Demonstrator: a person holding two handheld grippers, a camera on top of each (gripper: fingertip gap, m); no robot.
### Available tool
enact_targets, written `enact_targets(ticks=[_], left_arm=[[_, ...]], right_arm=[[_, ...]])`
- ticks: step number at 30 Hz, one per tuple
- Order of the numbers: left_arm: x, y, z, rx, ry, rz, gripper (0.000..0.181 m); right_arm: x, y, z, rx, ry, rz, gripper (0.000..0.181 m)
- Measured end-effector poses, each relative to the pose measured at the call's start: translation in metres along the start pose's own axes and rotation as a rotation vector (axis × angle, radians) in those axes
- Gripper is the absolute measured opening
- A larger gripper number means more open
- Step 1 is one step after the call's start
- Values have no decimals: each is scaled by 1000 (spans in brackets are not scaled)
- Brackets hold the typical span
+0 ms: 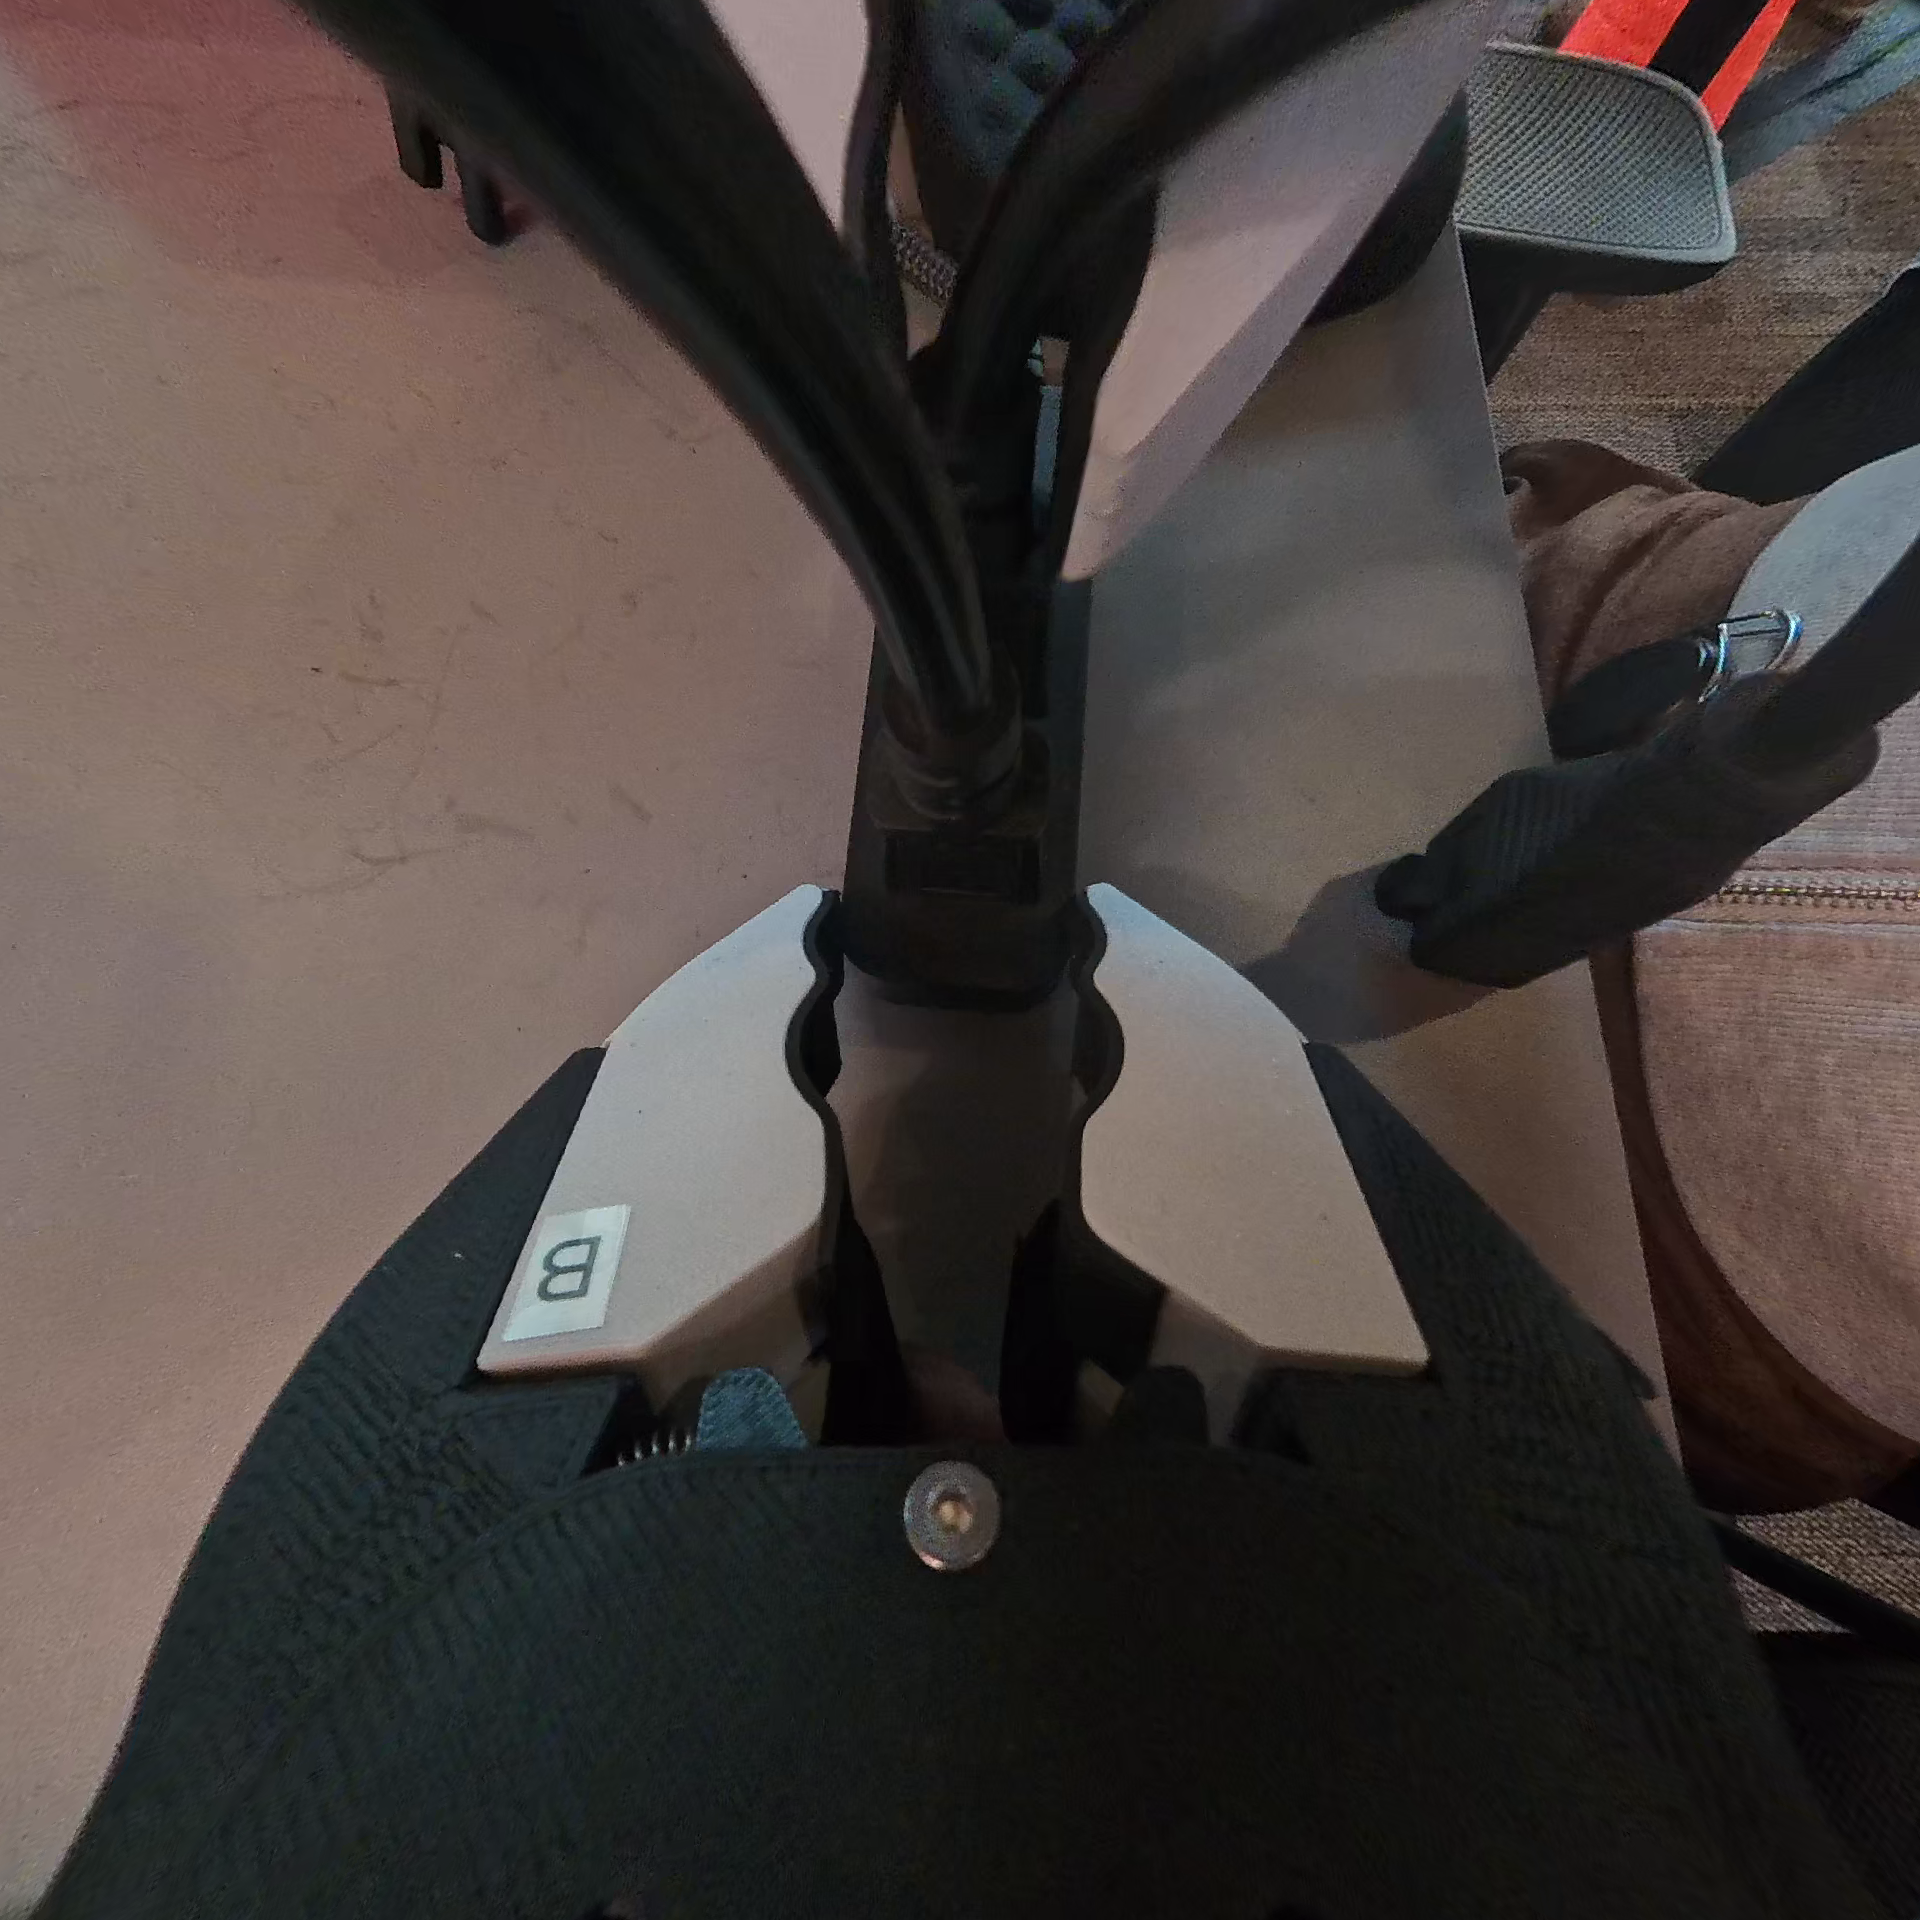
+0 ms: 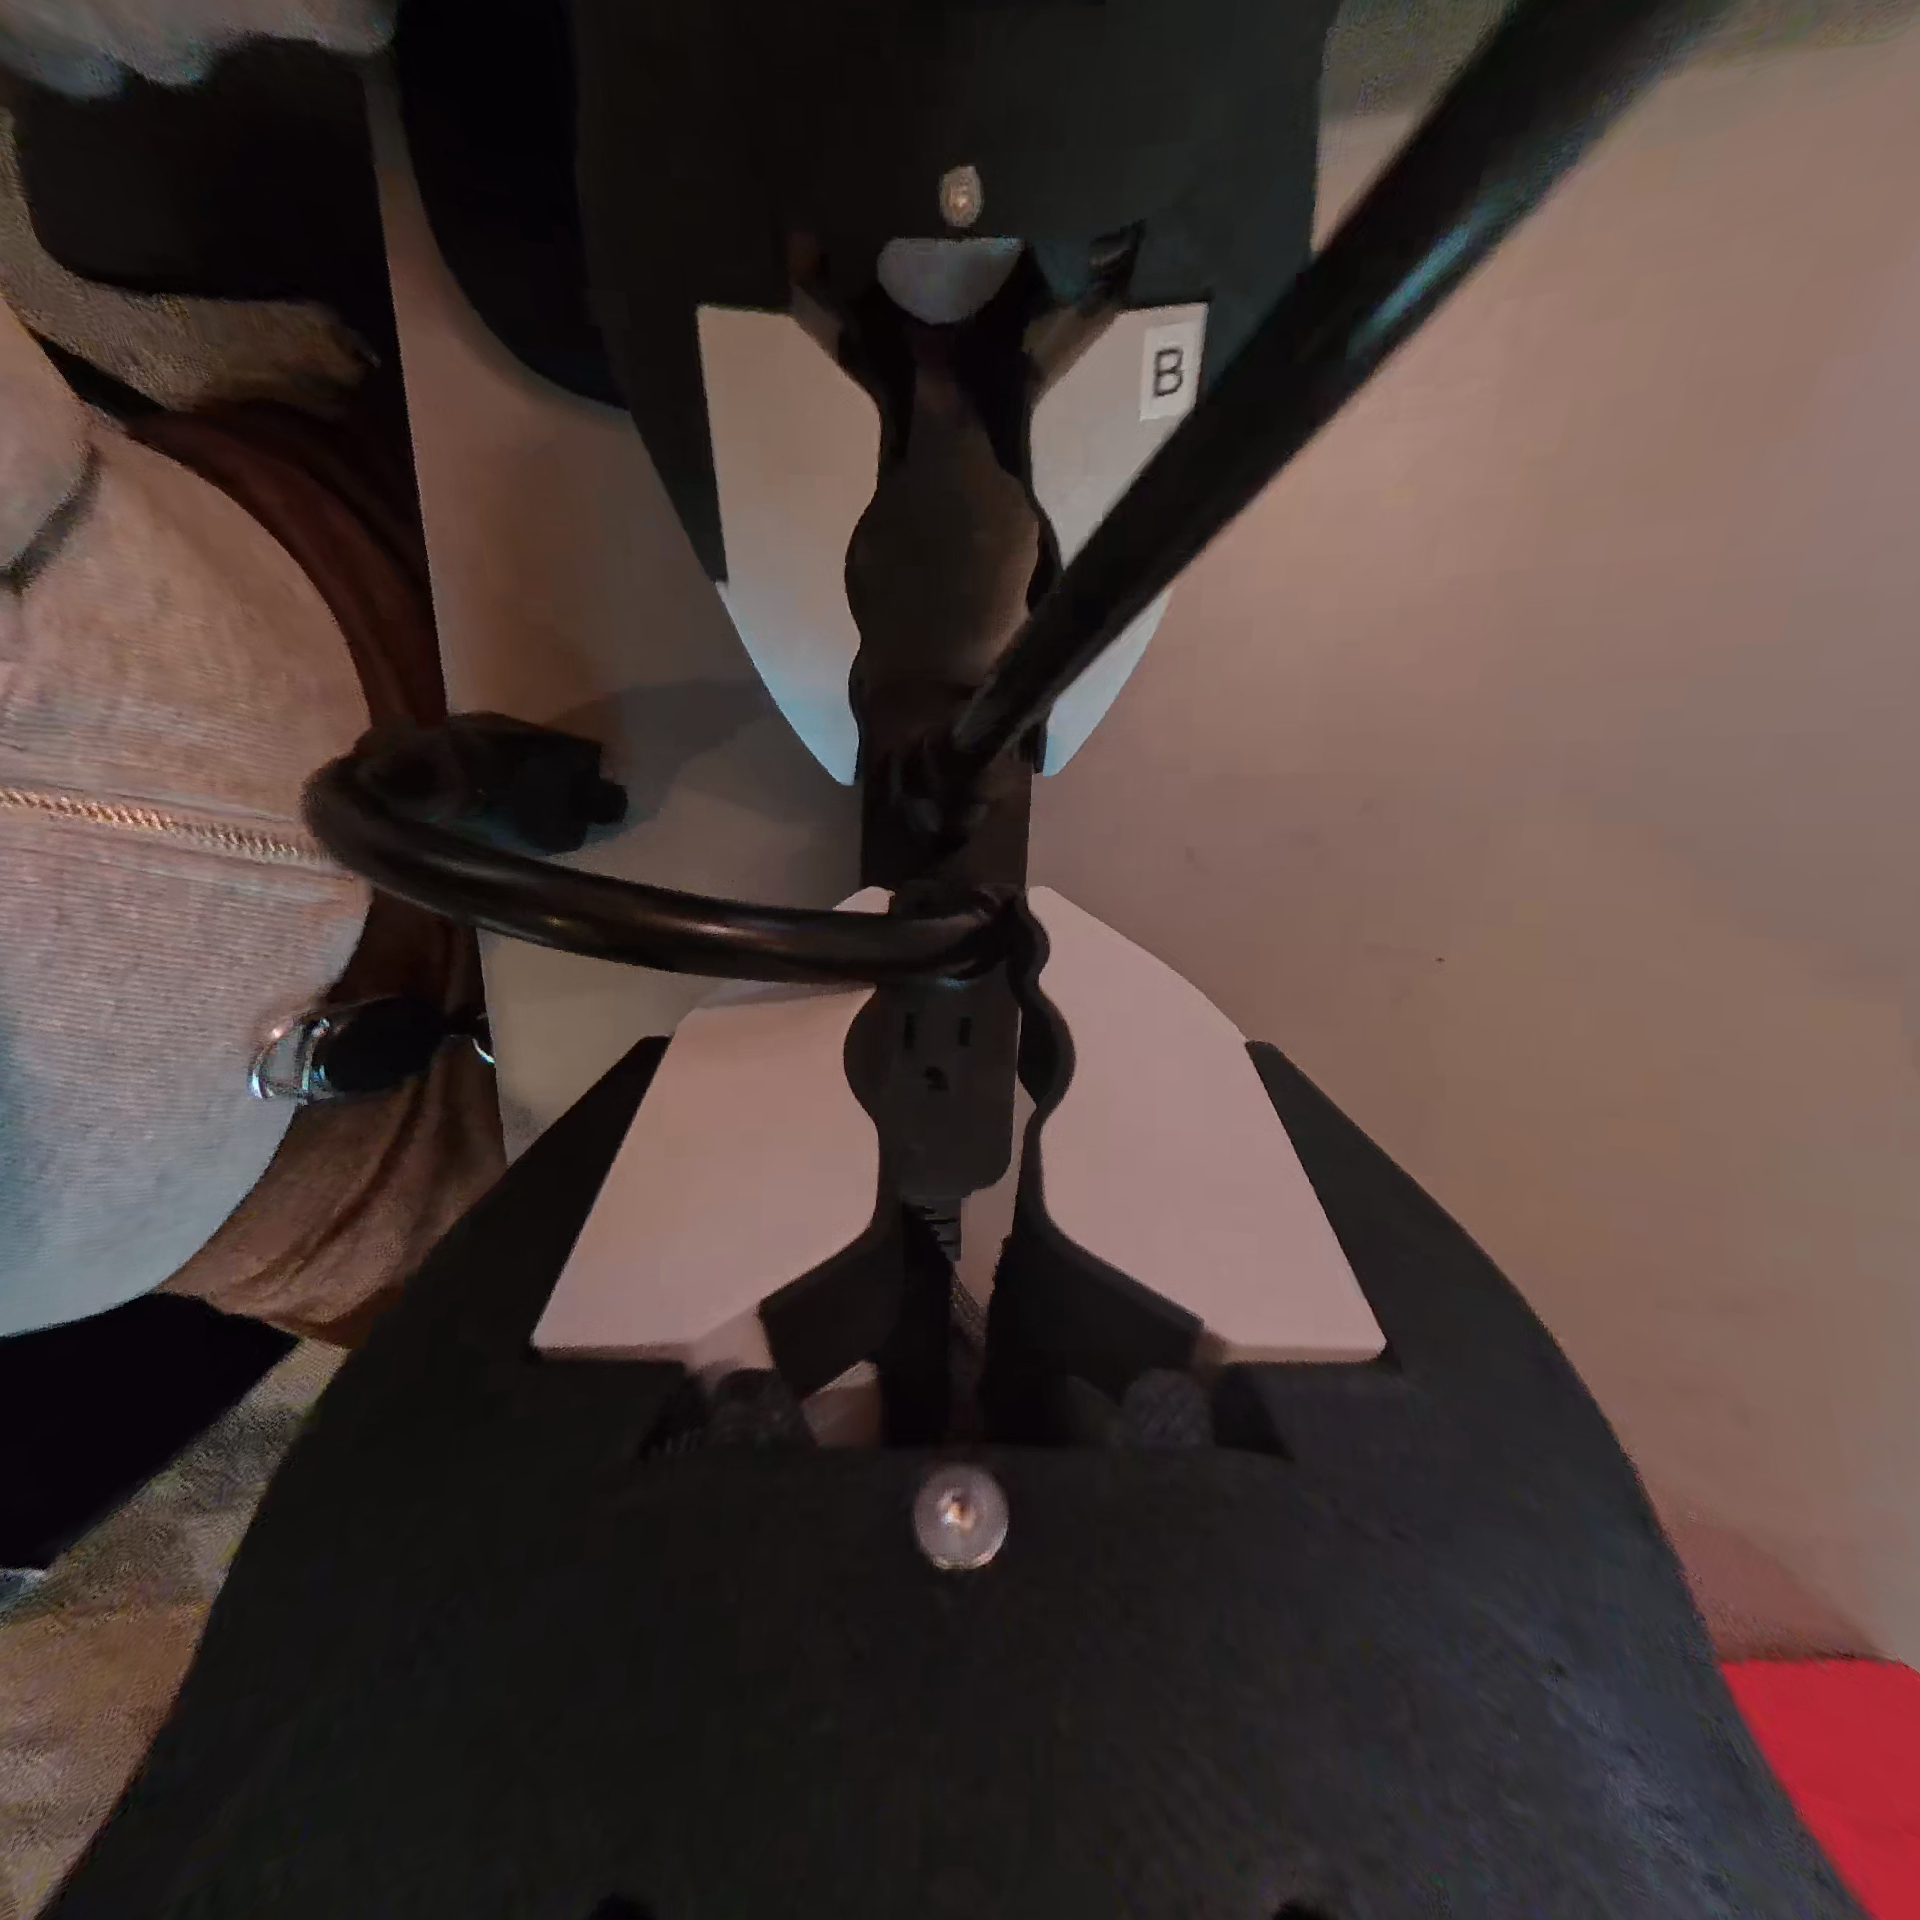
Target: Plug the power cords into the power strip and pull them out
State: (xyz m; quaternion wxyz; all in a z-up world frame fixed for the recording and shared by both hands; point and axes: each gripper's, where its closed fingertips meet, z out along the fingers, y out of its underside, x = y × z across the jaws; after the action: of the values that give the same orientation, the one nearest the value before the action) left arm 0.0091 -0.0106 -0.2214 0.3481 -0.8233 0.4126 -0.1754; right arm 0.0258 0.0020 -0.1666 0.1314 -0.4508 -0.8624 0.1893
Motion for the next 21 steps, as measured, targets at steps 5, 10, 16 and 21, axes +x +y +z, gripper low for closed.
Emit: enact_targets(ticks=[5,10,16,21], left_arm=[[1,0,0,1,0,3,42],[1,1,-1,-3,4,2,42],[2,1,-1,-4,14,-2,42],[2,0,-1,-8,12,2,42]], right_arm=[[-2,3,-1,16,38,-13,22],[-3,-2,1,32,53,-19,22],[-2,-3,2,12,41,-24,21],[-1,-2,1,37,23,8,22]])
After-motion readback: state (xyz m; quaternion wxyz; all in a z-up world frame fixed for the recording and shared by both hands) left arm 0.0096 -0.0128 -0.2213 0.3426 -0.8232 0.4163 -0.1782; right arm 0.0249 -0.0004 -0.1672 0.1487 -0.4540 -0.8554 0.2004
